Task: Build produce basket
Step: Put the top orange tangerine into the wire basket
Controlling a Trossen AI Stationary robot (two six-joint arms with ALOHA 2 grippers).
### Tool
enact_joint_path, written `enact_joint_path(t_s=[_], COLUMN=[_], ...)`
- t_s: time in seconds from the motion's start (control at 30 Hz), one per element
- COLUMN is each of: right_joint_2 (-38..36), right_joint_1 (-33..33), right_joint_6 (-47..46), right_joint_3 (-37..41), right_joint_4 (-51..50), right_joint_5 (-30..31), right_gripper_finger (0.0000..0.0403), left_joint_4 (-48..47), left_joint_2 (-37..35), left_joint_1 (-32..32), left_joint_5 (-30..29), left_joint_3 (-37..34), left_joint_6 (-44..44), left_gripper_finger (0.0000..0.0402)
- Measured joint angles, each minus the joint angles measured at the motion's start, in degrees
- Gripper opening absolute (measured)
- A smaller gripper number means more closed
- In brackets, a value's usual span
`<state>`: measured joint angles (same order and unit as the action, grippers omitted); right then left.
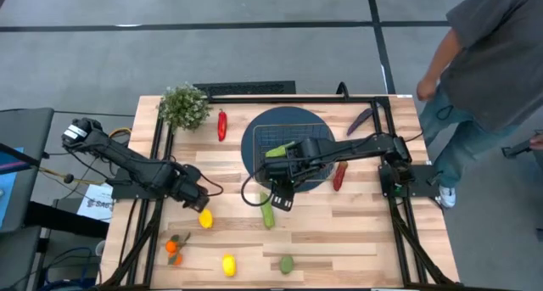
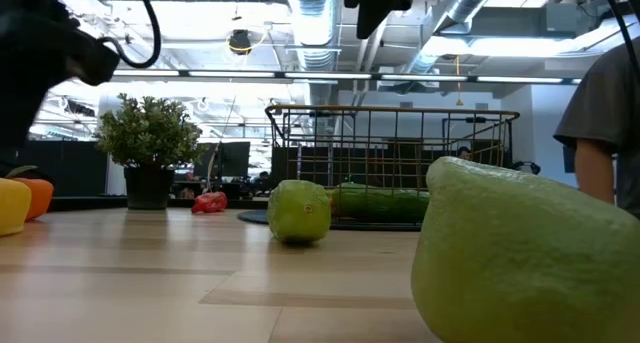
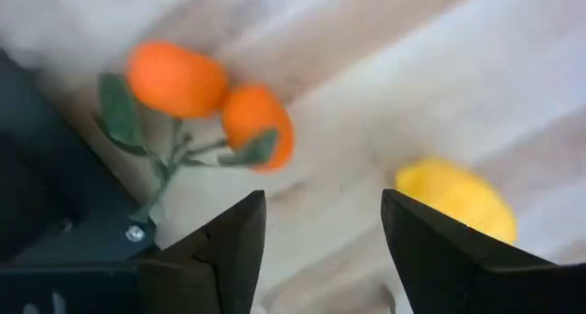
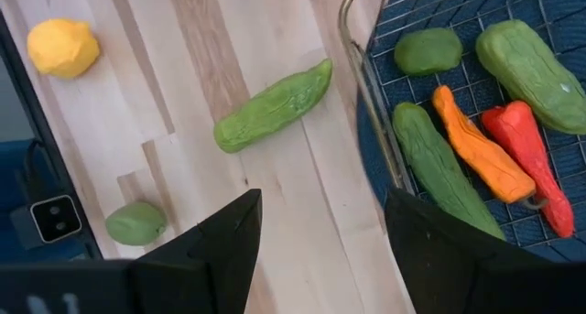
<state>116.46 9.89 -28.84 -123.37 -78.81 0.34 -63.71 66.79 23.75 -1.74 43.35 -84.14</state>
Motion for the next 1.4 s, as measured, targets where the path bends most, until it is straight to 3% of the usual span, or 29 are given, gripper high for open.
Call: enact_joint_path(t_s=[0.13, 0.63, 0.93, 1.4], right_joint_2=[0.0, 0.0, 0.0, 0.0], right_joint_1=[0.3, 0.6, 0.6, 0.6], right_joint_6=[1.9, 7.8, 10.4, 13.0], right_joint_3=[0.0, 0.0, 0.0, 0.0], right_joint_4=[-0.1, 0.0, 0.2, 0.5], right_joint_5=[0.0, 0.0, 0.0, 0.0], right_gripper_finger=[0.0249, 0.0249, 0.0249, 0.0249], left_joint_4=[-4.2, -0.2, 3.6, 2.1], left_joint_2=[0.0, 0.0, 0.0, 0.0], left_joint_1=[-0.9, -1.9, -1.9, -1.9], left_joint_5=[-2.5, -4.7, -4.0, -3.0], left_joint_3=[0.0, -2.2, -5.0, -5.3], left_joint_6=[-4.6, -17.1, -20.0, -20.3], left_gripper_finger=[0.0203, 0.0203, 0.0203, 0.0203])
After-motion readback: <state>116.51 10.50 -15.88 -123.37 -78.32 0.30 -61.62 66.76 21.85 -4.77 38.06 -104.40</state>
